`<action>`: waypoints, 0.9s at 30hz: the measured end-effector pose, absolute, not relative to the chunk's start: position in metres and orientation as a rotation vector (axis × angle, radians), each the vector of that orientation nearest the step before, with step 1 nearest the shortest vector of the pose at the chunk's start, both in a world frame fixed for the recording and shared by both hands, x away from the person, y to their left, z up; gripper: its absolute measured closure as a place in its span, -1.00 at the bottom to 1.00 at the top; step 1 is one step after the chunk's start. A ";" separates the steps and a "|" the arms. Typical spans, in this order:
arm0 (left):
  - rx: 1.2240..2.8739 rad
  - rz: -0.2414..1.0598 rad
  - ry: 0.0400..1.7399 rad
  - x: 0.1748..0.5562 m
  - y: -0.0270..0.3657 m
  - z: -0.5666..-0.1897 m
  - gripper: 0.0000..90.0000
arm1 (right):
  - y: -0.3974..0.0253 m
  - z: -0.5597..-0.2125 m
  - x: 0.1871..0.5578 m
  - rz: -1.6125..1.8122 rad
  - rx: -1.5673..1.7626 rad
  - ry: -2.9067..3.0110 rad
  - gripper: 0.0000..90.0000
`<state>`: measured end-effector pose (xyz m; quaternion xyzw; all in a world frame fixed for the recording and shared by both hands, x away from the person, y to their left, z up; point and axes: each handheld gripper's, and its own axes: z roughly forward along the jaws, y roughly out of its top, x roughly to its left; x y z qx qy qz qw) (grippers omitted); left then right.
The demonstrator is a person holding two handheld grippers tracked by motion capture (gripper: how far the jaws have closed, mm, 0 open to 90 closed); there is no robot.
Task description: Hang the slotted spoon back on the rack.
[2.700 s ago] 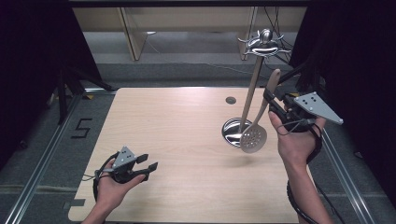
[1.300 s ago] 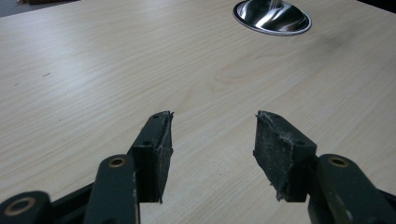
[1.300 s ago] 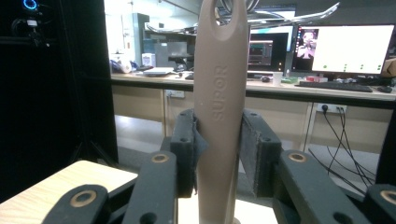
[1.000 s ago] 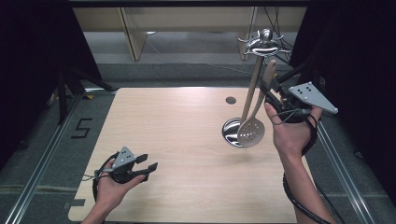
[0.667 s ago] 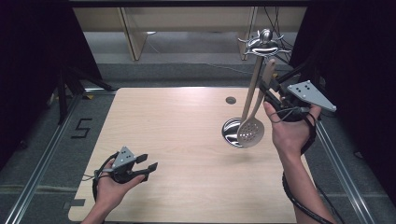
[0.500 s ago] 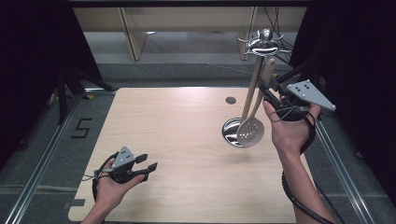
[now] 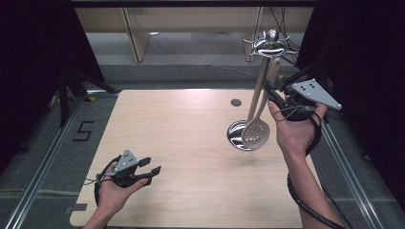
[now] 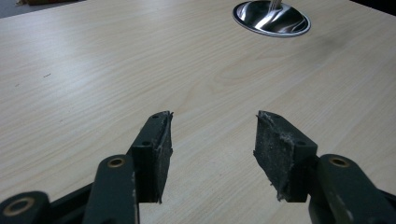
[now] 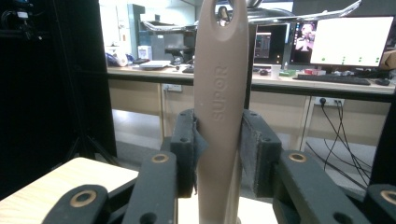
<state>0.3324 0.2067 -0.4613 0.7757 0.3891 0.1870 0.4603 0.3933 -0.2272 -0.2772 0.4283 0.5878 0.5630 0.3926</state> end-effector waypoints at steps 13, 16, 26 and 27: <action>1.910 0.459 0.956 0.333 0.207 -0.462 0.01 | -0.226 -0.277 0.397 1.411 1.099 1.504 0.54; 1.909 0.458 0.957 0.333 0.207 -0.462 0.01 | -0.226 -0.277 0.400 1.402 1.084 1.511 0.54; 1.908 0.450 0.955 0.333 0.206 -0.462 0.01 | -0.225 -0.277 0.404 1.389 1.097 1.514 0.53; 1.910 0.450 0.951 0.333 0.207 -0.462 0.00 | -0.224 -0.276 0.404 1.394 1.111 1.515 0.53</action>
